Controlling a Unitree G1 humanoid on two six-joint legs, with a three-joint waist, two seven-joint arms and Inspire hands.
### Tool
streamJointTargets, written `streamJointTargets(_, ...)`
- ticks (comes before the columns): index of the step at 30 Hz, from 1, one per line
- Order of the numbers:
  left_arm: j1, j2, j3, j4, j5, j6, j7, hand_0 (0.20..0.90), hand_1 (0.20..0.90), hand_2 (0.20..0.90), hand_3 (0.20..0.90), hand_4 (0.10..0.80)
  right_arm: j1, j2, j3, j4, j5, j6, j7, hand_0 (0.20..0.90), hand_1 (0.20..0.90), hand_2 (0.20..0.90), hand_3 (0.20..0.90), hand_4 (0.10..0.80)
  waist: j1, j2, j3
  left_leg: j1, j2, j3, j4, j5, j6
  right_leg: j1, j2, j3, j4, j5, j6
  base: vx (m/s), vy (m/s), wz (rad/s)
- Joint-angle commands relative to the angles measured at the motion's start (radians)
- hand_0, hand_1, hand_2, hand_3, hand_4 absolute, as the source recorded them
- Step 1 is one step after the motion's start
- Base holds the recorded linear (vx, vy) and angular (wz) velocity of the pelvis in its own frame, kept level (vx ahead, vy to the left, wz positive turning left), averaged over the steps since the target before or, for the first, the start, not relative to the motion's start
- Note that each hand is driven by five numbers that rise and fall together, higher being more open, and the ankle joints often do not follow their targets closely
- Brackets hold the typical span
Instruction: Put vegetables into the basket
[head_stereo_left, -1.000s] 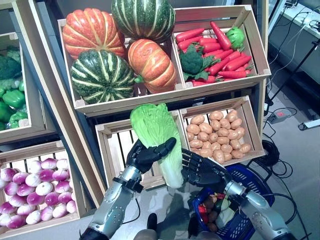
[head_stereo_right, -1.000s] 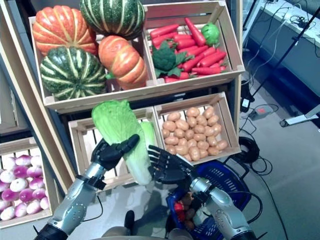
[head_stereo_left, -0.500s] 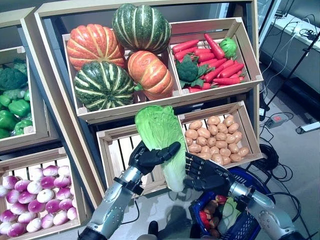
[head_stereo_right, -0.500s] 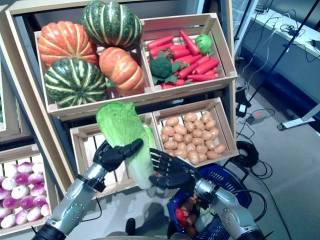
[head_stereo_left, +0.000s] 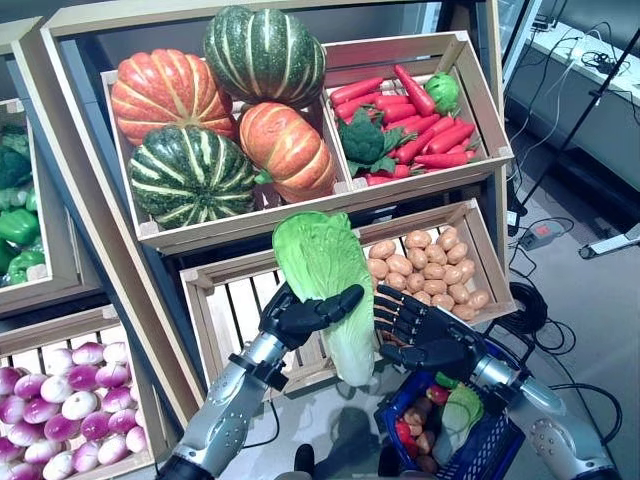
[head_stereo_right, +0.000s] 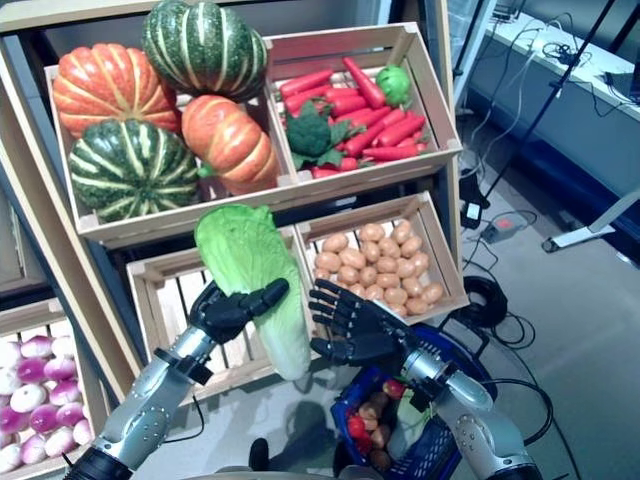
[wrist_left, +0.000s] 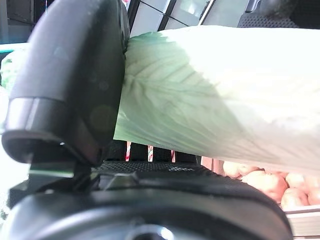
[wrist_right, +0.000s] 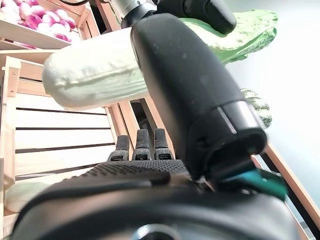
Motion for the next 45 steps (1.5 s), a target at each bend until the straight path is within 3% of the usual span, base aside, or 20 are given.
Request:
streamJointTargets(1,-0.108,-0.016,0.051,-0.099,-0.003,-0.067,-0.047,0.3,0.3,0.3,0.3,0.4,-0.058,0.022,0.013,-0.124,0.095,-0.043,0.057,0.9,0.9,0.9,0.9,0.8,0.003,-0.056,-0.078,0.022,-0.003,0.012,0.002,-0.064,-0.02,0.037,-0.039,0.002,0.001,-0.013,0.045,0.0,0.0,0.0)
streamJointTargets(10,-0.142,-0.013,-0.035,-0.139,-0.029,-0.08,-0.151,0.3,0.3,0.3,0.3,0.4,-0.107,0.028,0.151,-0.123,0.078,0.038,0.057,0.9,0.9,0.9,0.9,0.8,0.012,-0.055,-0.082,0.025,-0.001,0.011,0.002,-0.065,-0.018,0.037,-0.039,0.007,0.001,-0.014,0.045,0.0,0.0,0.0)
streamJointTargets(22,-0.174,-0.02,-0.074,-0.174,-0.053,-0.078,-0.205,0.3,0.3,0.3,0.3,0.4,-0.137,0.057,0.258,-0.071,0.038,0.107,0.048,0.9,0.9,0.9,0.9,0.8,0.023,-0.054,-0.098,0.028,-0.003,0.001,0.002,-0.065,-0.016,0.044,-0.039,0.014,0.001,-0.017,0.044,0.007,0.003,-0.01)
streamJointTargets(23,-0.173,-0.022,-0.075,-0.176,-0.051,-0.074,-0.207,0.3,0.3,0.3,0.3,0.4,-0.137,0.059,0.263,-0.069,0.037,0.111,0.038,0.669,0.669,0.669,0.669,0.646,0.023,-0.054,-0.099,0.028,-0.003,0.001,0.002,-0.065,-0.016,0.043,-0.039,0.014,0.001,-0.017,0.044,0.0,0.0,0.0)
streamJointTargets(24,-0.172,-0.023,-0.078,-0.174,-0.051,-0.073,-0.215,0.3,0.3,0.3,0.3,0.4,-0.135,0.063,0.269,-0.061,0.033,0.11,0.02,0.3,0.3,0.3,0.3,0.4,0.024,-0.054,-0.101,0.028,-0.004,0.001,0.002,-0.065,-0.016,0.044,-0.039,0.013,0.001,-0.017,0.044,0.0,0.0,0.0)
streamJointTargets(31,-0.158,-0.014,-0.072,-0.188,-0.038,-0.055,-0.235,0.3,0.3,0.3,0.3,0.4,-0.123,0.087,0.27,-0.039,0.048,0.117,-0.052,0.3,0.3,0.3,0.3,0.4,0.024,-0.048,-0.101,0.024,-0.006,-0.003,0.002,-0.061,-0.014,0.041,-0.038,0.017,0.001,-0.015,0.043,0.0,0.0,0.0)
streamJointTargets(39,-0.115,0.017,-0.018,-0.2,0.062,-0.093,-0.177,0.3,0.3,0.3,0.3,0.4,-0.07,0.082,0.213,-0.013,0.037,0.093,-0.178,0.3,0.3,0.3,0.3,0.4,0.021,-0.044,-0.099,0.02,-0.008,-0.004,0.002,-0.059,-0.014,0.037,-0.04,0.018,0.001,-0.014,0.044,0.0,0.0,0.0)
streamJointTargets(40,-0.108,0.024,-0.007,-0.202,0.084,-0.101,-0.159,0.333,0.333,0.333,0.333,0.422,-0.062,0.081,0.201,-0.012,0.04,0.085,-0.2,0.3,0.3,0.3,0.3,0.4,0.02,-0.044,-0.098,0.02,-0.008,-0.003,0.002,-0.059,-0.014,0.037,-0.04,0.017,0.001,-0.014,0.044,0.0,0.0,0.0)
streamJointTargets(41,-0.102,0.032,0.007,-0.202,0.113,-0.11,-0.133,0.535,0.535,0.535,0.535,0.557,-0.051,0.08,0.186,-0.009,0.046,0.073,-0.234,0.3,0.3,0.3,0.3,0.4,0.019,-0.044,-0.096,0.02,-0.008,-0.003,0.002,-0.059,-0.014,0.036,-0.04,0.017,0.001,-0.014,0.044,0.0,0.0,0.0)
streamJointTargets(42,-0.092,0.043,0.026,-0.197,0.132,-0.121,-0.114,0.818,0.818,0.818,0.818,0.745,-0.037,0.082,0.165,0.0,0.044,0.053,-0.268,0.3,0.3,0.3,0.3,0.4,0.018,-0.044,-0.093,0.019,-0.009,-0.002,0.002,-0.059,-0.013,0.035,-0.039,0.018,0.001,-0.013,0.043,0.037,-0.009,0.0)
streamJointTargets(43,-0.077,0.051,0.051,-0.194,0.169,-0.133,-0.084,0.9,0.9,0.9,0.9,0.8,-0.019,0.087,0.139,0.008,0.035,0.023,-0.314,0.3,0.3,0.3,0.3,0.4,0.017,-0.043,-0.09,0.019,-0.008,-0.002,0.002,-0.058,-0.013,0.035,-0.038,0.019,0.001,-0.013,0.043,0.038,-0.005,0.0)
streamJointTargets(45,-0.044,0.067,0.1,-0.198,0.277,-0.161,-0.011,0.9,0.9,0.9,0.9,0.8,0.018,0.1,0.089,0.011,0.042,-0.015,-0.394,0.3,0.3,0.3,0.3,0.4,0.012,-0.039,-0.084,0.016,-0.007,-0.001,0.002,-0.057,-0.013,0.031,-0.038,0.02,0.001,-0.013,0.042,0.019,0.0,0.0)
